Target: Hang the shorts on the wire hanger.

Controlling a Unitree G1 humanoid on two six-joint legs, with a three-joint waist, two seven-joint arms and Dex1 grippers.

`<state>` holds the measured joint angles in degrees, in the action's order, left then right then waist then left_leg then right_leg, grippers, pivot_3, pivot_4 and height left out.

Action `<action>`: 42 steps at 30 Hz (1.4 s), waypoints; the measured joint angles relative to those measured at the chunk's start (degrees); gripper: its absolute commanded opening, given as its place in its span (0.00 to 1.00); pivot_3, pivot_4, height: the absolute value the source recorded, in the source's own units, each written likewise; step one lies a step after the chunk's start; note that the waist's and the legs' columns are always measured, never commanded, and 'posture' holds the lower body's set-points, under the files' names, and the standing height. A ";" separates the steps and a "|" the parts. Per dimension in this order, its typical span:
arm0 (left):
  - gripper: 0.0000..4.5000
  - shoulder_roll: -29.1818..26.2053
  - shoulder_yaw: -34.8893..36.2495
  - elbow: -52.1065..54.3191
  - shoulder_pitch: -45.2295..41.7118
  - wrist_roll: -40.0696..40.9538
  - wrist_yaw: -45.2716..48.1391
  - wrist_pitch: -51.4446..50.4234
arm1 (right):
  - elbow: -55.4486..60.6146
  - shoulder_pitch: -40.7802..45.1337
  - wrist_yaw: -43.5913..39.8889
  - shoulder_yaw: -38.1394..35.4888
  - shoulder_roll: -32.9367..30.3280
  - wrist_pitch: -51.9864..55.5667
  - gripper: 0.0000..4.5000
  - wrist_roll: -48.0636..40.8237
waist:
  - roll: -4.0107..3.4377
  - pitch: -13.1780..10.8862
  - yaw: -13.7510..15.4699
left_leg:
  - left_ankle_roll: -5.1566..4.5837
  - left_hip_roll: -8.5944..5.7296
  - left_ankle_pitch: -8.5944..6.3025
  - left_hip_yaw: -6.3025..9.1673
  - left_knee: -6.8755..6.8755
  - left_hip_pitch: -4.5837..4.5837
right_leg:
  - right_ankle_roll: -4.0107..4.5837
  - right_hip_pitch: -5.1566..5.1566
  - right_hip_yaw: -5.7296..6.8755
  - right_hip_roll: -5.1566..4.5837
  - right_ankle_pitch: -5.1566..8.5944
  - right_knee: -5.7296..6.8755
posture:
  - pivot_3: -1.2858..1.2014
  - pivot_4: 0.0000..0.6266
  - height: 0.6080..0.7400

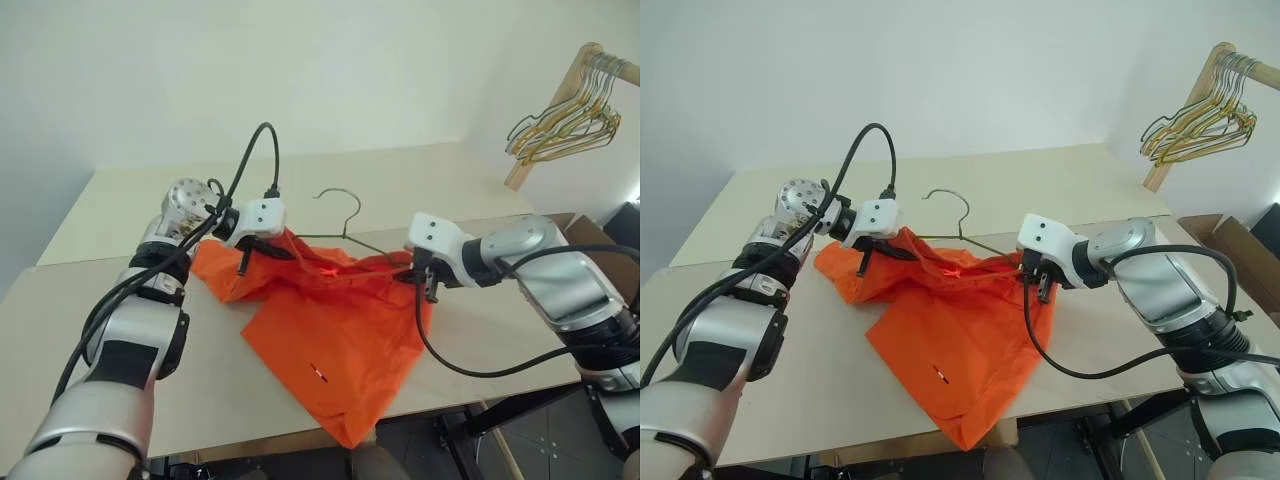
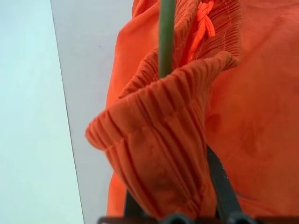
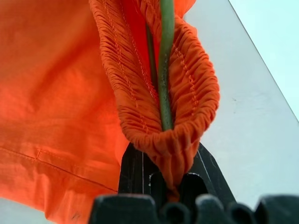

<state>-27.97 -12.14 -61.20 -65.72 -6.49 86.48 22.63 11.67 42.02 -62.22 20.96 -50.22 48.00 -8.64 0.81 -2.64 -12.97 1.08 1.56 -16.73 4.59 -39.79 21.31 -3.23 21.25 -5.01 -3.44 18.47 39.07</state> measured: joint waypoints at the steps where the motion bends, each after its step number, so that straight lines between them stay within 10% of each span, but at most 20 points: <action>1: 0.25 -0.05 0.30 0.19 0.11 0.32 0.24 -0.02 | 0.00 -0.07 -0.22 -0.01 0.02 0.09 0.00 -0.45 | 0.00 0.00 0.00 | 0.00 0.00 0.00 0.00 0.00 0.00 | 0.00 0.00 0.00 0.00 0.00 0.00 | 0.46 0.00 1.00; 11: 0.99 -0.05 4.86 3.28 0.16 6.62 1.68 -4.25 | 3.61 -5.15 -1.43 -4.47 -1.12 3.67 0.00 -6.39 | 0.00 0.00 0.84 | 0.00 0.00 0.00 0.04 -0.02 0.00 | 0.00 0.00 0.00 0.00 0.00 0.01 | 0.46 0.00 1.00; 23: 1.00 -4.02 15.41 16.44 5.76 15.95 -8.64 -10.96 | 13.44 -22.22 12.51 -31.46 4.34 27.20 0.00 -17.85 | -0.01 0.01 2.09 | 0.00 0.03 0.00 0.16 -0.02 -0.03 | 0.00 -0.03 -0.02 -0.01 0.00 0.08 | 0.45 0.01 1.00; 33: 1.00 9.11 22.04 60.81 19.27 39.74 -34.58 -46.53 | 20.48 -23.96 33.62 -56.55 17.88 44.05 0.00 -14.89 | -0.07 0.06 2.67 | 0.00 0.01 0.00 0.12 -0.01 -0.04 | 0.00 -0.05 -0.26 -0.01 0.00 0.10 | 0.43 0.03 1.00; 42: 1.00 16.00 22.01 75.37 22.87 48.39 -49.58 -54.16 | 20.59 -24.29 53.34 -71.48 20.17 44.06 0.00 -13.89 | -1.06 0.69 0.93 | -0.01 -0.06 -0.01 -0.38 0.05 -0.28 | -0.01 -0.62 -0.43 0.02 0.01 -0.19 | 0.41 0.03 1.00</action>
<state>-11.97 9.86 14.18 -42.84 41.90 36.90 -31.53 32.26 17.73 -8.88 -50.52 -30.05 92.05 -22.53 -0.25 -1.95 -12.04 1.07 1.49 -16.74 4.22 -39.74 21.03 -3.25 20.64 -5.44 -3.42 18.48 38.88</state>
